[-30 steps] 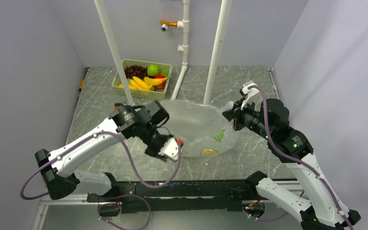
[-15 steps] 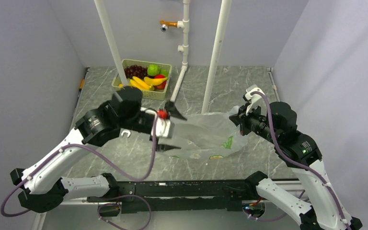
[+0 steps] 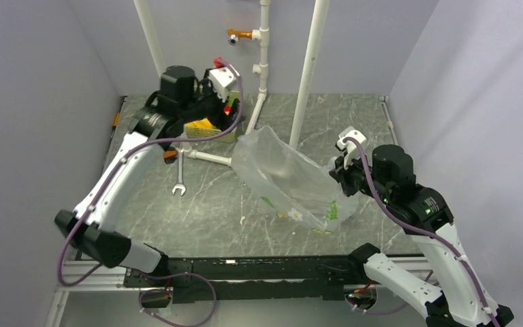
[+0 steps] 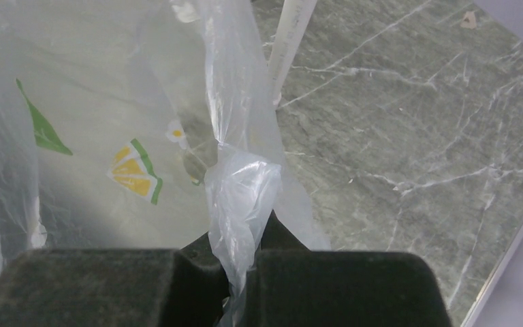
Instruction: Place the fake fruits into the plastic bag and tie a complex knot
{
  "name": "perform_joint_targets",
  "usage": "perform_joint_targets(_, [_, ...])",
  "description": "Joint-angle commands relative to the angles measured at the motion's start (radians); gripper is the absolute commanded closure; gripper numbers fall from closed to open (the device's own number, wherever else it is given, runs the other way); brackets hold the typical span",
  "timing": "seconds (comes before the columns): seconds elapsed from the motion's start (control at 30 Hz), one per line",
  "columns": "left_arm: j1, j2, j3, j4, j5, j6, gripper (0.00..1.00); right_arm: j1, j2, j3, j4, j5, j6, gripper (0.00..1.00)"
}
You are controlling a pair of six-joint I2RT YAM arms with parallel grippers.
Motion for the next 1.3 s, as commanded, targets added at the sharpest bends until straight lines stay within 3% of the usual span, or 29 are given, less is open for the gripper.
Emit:
perform_joint_targets(0.0, [0.010, 0.129, 0.045, -0.060, -0.312, 0.191, 0.19, -0.002, -0.022, -0.033, 0.032, 0.025, -0.046, 1.00])
perform_joint_targets(0.33, [0.037, 0.498, 0.259, -0.001, -0.432, 0.293, 0.24, -0.003, -0.053, -0.007, 0.065, 0.091, -0.074, 1.00])
perform_joint_targets(0.53, [0.121, 0.655, 0.308, 0.066, -0.350, 0.372, 0.18, -0.027, -0.007, 0.060, 0.081, 0.065, -0.093, 1.00])
perform_joint_targets(0.7, [0.146, 0.786, 0.430, 0.018, -0.288, 0.502, 0.17, -0.027, 0.052, 0.129, 0.053, 0.034, -0.120, 1.00])
perform_joint_targets(0.9, [0.145, 0.815, 0.390, -0.013, -0.165, 0.561, 0.12, -0.028, 0.057, 0.138, 0.064, 0.009, -0.074, 1.00])
perform_joint_targets(1.03, [0.143, 0.828, 0.335, 0.036, -0.163, 0.576, 0.10, -0.040, 0.046, 0.125, 0.064, 0.015, -0.071, 1.00])
perform_joint_targets(1.1, [0.143, 0.858, 0.353, 0.033, -0.178, 0.598, 0.15, -0.043, 0.050, 0.132, 0.052, 0.020, -0.078, 1.00])
perform_joint_targets(1.27, [0.146, 0.894, 0.400, 0.023, -0.218, 0.619, 0.42, -0.042, 0.061, 0.146, 0.026, 0.014, -0.093, 1.00])
